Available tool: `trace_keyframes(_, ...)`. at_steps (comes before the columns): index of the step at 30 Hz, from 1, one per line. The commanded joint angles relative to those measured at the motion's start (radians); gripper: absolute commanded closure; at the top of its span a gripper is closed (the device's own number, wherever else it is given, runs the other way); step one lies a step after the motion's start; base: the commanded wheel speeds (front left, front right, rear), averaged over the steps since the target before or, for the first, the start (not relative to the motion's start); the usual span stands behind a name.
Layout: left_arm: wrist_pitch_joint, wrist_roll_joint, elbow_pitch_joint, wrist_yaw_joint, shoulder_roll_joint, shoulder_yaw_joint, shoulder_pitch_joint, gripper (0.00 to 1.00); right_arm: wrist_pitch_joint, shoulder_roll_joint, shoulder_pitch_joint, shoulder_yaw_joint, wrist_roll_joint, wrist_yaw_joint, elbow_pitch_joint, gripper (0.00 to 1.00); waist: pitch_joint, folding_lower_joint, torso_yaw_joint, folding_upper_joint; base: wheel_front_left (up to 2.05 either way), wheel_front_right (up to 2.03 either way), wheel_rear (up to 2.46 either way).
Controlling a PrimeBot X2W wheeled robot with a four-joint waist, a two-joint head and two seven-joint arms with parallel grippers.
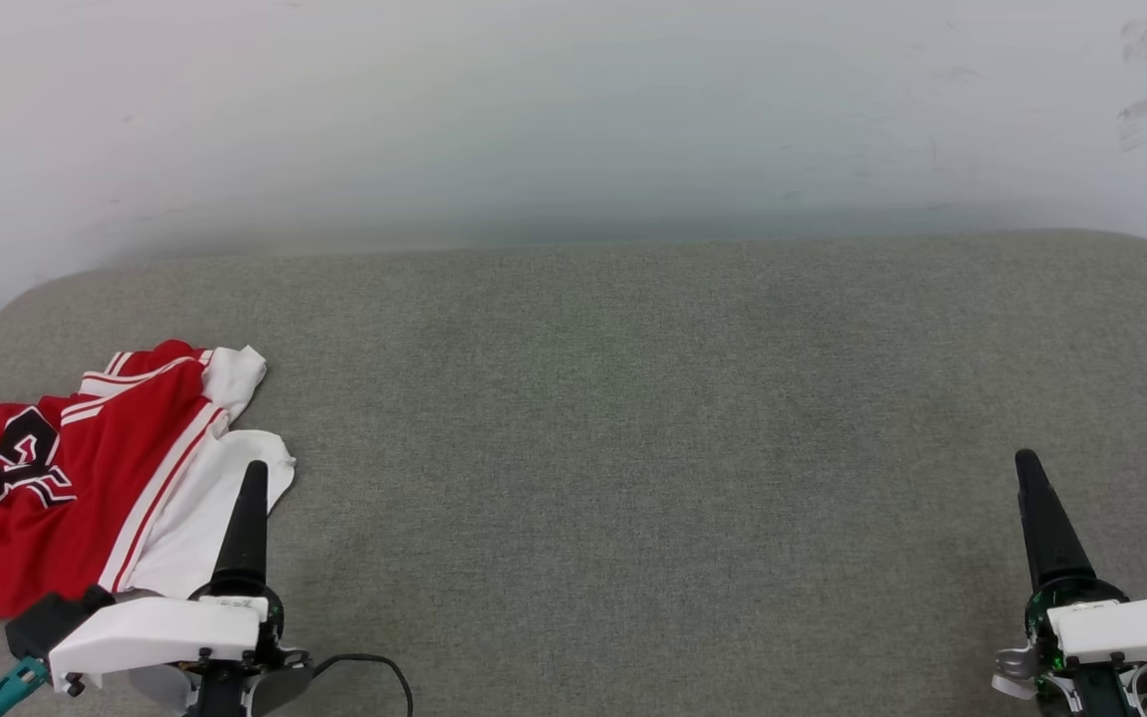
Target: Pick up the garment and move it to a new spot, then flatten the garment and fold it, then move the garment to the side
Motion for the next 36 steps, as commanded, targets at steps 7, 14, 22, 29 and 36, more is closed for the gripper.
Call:
trace_keyframes(7,-0.032,0.201,-0.058,0.073,0.003,-0.046,0.005,0.0,-0.032,-0.001,0.006,0.009,-0.189,0.0,-0.069,0.0,0.002,0.0,0.001,-0.0001,0.0,0.0,0.0)
trace_keyframes(14,-0.058,0.359,-0.078,0.124,0.003,-0.083,0.015,0.0,-0.058,-0.001,0.024,0.027,-0.355,0.0,-0.099,0.0,0.005,0.0,0.002,-0.0001,0.0,0.0,0.0)
trace_keyframes(22,-0.086,0.497,-0.094,0.167,0.014,-0.118,0.022,0.0,-0.086,-0.001,0.041,0.032,-0.488,0.0,-0.115,0.0,0.008,0.0,0.003,-0.0001,0.0,0.0,0.0)
trace_keyframes(29,-0.108,0.594,-0.104,0.204,0.033,-0.155,0.028,0.0,-0.109,-0.001,0.053,0.036,-0.592,0.0,-0.132,0.0,0.009,0.0,0.004,-0.0001,0.0,0.0,0.0)
trace_keyframes(36,-0.129,0.673,-0.12,0.23,0.05,-0.192,0.038,0.0,-0.129,-0.001,0.067,0.04,-0.686,0.0,-0.148,0.0,0.009,0.0,0.004,-0.0001,0.0,0.0,0.0)
